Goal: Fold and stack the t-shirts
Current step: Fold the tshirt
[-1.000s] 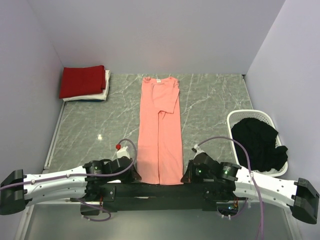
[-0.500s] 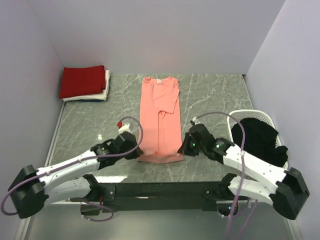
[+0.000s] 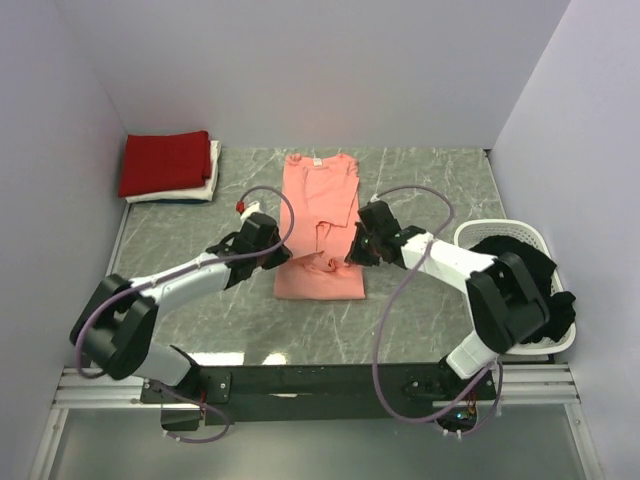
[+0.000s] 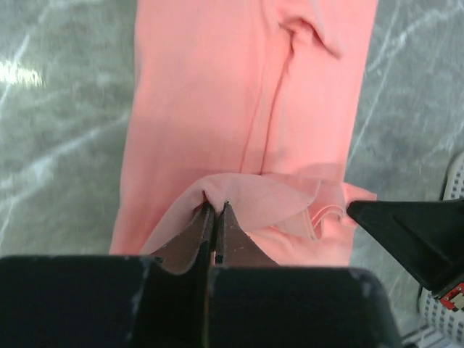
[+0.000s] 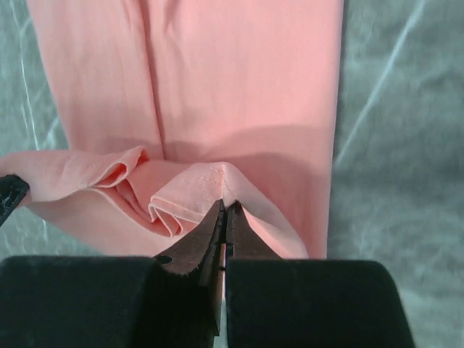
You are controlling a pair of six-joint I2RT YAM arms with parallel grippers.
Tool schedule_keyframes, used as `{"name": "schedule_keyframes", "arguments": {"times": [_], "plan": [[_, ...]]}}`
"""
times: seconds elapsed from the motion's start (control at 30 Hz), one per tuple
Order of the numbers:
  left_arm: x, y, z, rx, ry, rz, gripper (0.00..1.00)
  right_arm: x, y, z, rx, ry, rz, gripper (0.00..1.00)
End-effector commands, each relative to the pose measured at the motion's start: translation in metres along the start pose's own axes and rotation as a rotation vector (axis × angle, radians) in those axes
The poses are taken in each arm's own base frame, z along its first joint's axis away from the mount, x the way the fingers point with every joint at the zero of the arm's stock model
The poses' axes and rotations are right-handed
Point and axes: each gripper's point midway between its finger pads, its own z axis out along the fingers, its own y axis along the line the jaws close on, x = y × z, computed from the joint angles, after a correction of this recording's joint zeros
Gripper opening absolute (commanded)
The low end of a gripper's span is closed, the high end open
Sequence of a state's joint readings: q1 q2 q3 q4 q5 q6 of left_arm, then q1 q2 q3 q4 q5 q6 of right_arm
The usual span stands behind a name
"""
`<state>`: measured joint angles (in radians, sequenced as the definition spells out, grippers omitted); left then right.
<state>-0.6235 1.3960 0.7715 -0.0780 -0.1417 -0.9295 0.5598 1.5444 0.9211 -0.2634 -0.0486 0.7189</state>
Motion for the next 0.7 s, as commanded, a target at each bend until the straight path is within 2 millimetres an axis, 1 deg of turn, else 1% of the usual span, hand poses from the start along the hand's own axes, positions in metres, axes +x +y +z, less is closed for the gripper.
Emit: {"name": "schedule_keyframes", "arguments": {"times": [0.0, 0.03, 0.07, 0.2, 0.23, 0.37, 0.4, 0.43, 0.47, 0.57, 0.67], "plan": [[-0.032, -0.018, 0.015, 0.049, -0.054, -0.037, 0.00, -0.039, 0.015, 0.010, -0.045, -0.070, 0.004, 0.00], [-0.034, -0.018, 0.021, 0.042, -0.046, -0.045, 0.01, -0.042, 0.015, 0.013, -0.043, -0.071, 0.008, 0.00], [-0.040, -0.021, 0.025, 0.057, -0.059, -0.053, 0.00, -0.048, 0.014, 0.019, -0.035, -0.069, 0.014, 0.00], [-0.051, -0.018, 0.039, 0.050, -0.054, -0.077, 0.01, -0.059, 0.012, 0.028, -0.058, -0.060, 0.044, 0.00], [-0.053, -0.018, 0.045, 0.045, -0.050, -0.083, 0.01, -0.064, 0.010, 0.029, -0.065, -0.058, 0.057, 0.00], [-0.061, -0.020, 0.054, 0.050, -0.046, -0.097, 0.01, -0.078, 0.007, 0.033, -0.081, -0.068, 0.084, 0.00], [-0.068, -0.023, 0.055, 0.055, -0.056, -0.105, 0.01, -0.081, 0.007, 0.033, -0.085, -0.069, 0.088, 0.00], [-0.066, -0.020, 0.060, 0.048, -0.045, -0.106, 0.00, -0.083, 0.008, 0.034, -0.094, -0.063, 0.090, 0.00], [-0.067, -0.020, 0.062, 0.047, -0.043, -0.107, 0.01, -0.090, 0.007, 0.035, -0.094, -0.068, 0.099, 0.00], [-0.073, -0.017, 0.069, 0.032, -0.044, -0.118, 0.01, -0.099, 0.008, 0.037, -0.099, -0.070, 0.102, 0.00], [-0.078, -0.015, 0.075, 0.027, -0.045, -0.123, 0.01, -0.104, 0.008, 0.040, -0.104, -0.068, 0.111, 0.00]]}}
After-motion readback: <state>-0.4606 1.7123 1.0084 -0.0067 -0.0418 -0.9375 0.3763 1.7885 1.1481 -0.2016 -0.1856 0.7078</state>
